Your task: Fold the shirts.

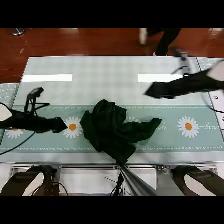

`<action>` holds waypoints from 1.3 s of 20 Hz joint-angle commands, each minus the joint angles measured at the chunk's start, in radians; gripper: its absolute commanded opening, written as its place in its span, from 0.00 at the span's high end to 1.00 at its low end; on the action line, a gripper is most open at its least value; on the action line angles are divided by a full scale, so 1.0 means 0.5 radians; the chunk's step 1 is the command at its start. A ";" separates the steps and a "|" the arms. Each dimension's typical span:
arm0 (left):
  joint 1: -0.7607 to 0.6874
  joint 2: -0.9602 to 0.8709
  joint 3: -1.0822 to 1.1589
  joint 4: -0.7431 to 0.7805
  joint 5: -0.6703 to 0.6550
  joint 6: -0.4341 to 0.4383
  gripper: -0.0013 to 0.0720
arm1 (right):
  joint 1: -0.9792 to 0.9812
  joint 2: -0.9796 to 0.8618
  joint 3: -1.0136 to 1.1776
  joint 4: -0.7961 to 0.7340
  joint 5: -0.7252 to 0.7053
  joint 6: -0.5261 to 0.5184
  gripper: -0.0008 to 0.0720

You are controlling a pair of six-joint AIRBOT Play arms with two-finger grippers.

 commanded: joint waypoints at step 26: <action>-0.967 -0.831 0.259 -1.114 0.454 0.462 0.94 | 0.033 0.059 -1.466 0.764 -0.630 -0.191 0.15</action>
